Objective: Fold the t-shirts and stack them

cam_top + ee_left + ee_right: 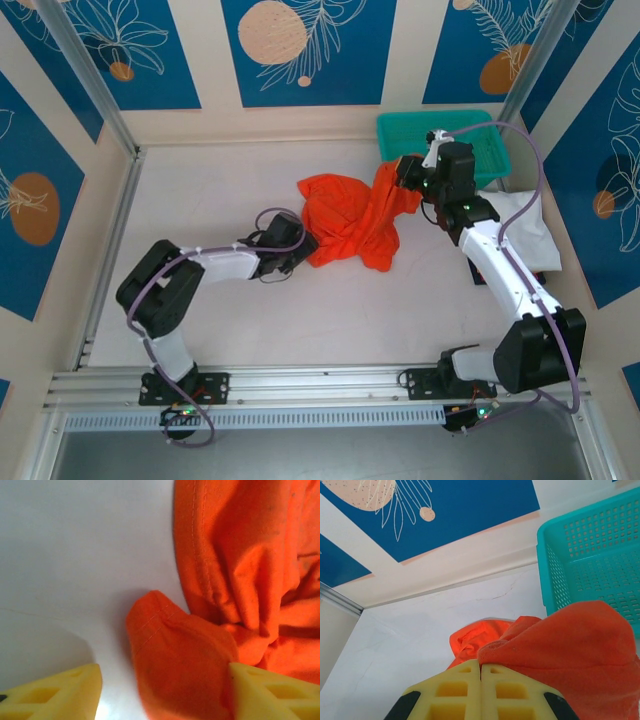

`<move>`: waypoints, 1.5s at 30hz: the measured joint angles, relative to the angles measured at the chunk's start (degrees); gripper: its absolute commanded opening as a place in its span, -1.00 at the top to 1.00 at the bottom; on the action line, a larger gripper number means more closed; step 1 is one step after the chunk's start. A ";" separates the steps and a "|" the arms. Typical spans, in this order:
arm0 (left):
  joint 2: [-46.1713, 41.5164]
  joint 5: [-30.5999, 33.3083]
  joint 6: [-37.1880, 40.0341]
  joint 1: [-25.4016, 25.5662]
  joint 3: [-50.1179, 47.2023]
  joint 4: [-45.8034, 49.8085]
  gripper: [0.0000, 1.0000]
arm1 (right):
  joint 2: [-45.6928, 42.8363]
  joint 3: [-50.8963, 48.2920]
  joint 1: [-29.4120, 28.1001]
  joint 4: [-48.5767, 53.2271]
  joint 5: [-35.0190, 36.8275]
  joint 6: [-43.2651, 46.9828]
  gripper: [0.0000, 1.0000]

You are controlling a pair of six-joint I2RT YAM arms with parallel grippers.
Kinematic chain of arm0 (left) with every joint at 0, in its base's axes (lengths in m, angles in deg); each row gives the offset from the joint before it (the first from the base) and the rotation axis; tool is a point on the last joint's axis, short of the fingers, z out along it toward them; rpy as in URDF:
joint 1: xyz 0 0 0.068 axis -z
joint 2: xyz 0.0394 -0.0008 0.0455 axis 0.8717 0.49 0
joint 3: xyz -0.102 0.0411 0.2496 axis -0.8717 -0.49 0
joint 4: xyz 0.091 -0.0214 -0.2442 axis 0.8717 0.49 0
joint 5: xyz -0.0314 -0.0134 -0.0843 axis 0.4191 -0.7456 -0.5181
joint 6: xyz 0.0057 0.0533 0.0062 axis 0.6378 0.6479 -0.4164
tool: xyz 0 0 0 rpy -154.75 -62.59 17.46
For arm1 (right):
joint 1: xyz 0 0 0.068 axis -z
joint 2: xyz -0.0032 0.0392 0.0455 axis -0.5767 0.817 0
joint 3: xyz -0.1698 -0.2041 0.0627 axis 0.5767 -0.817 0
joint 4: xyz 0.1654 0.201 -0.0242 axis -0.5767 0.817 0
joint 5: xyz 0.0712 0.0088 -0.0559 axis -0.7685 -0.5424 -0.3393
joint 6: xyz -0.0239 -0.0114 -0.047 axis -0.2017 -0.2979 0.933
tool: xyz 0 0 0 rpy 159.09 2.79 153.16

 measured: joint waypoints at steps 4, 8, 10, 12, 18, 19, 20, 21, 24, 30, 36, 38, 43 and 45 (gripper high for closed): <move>2.38 -1.60 -2.29 0.09 1.70 -2.47 0.83 | -0.59 -0.31 0.63 0.00 -0.37 -0.20 1.00; 2.93 -1.66 -1.97 -0.02 2.91 -3.06 1.00 | -0.81 -0.31 1.07 0.11 -1.05 -0.20 1.00; 2.67 -1.42 -0.98 -0.48 3.41 -3.15 1.00 | -1.36 -0.31 1.16 0.46 -1.31 -0.17 1.00; 1.38 -0.46 0.24 -1.14 3.41 -2.78 1.00 | -2.54 -0.31 1.22 0.74 -1.66 -0.15 1.00; -10.45 5.42 7.72 -6.38 5.40 1.79 1.00 | -9.57 0.07 1.22 0.50 -5.95 0.50 1.00; -12.98 6.67 9.51 -7.41 6.54 2.71 1.00 | -10.88 0.52 1.22 0.35 -7.04 0.68 1.00; -15.54 7.96 11.30 -8.33 7.69 3.63 1.00 | -12.04 1.14 1.18 0.26 -7.98 0.76 1.00; -18.14 9.20 13.18 -9.22 8.98 4.63 1.00 | -13.20 1.81 1.05 0.02 -8.94 0.92 1.00; -25.83 13.20 18.80 -10.97 12.81 7.23 1.00 | -17.05 3.67 0.39 -1.36 -11.26 1.53 1.00; -37.35 18.05 28.41 -11.37 18.80 13.07 1.00 | -24.22 6.91 -2.97 -3.17 -13.62 3.87 1.00; -39.01 19.61 34.47 -11.39 23.76 17.57 1.00 | -24.39 9.97 -4.20 -3.50 -13.49 6.67 1.00; -37.79 20.00 35.93 -11.78 24.81 18.73 1.00 | -22.32 10.99 -4.20 -3.43 -13.44 7.69 1.00; -33.16 19.89 37.40 -14.40 25.79 19.47 1.00 | -12.44 14.91 -4.20 -3.28 -13.46 10.05 1.00; -30.38 19.41 37.35 -16.63 26.27 19.56 1.00 | -6.60 17.27 -4.20 -3.23 -13.68 10.49 1.00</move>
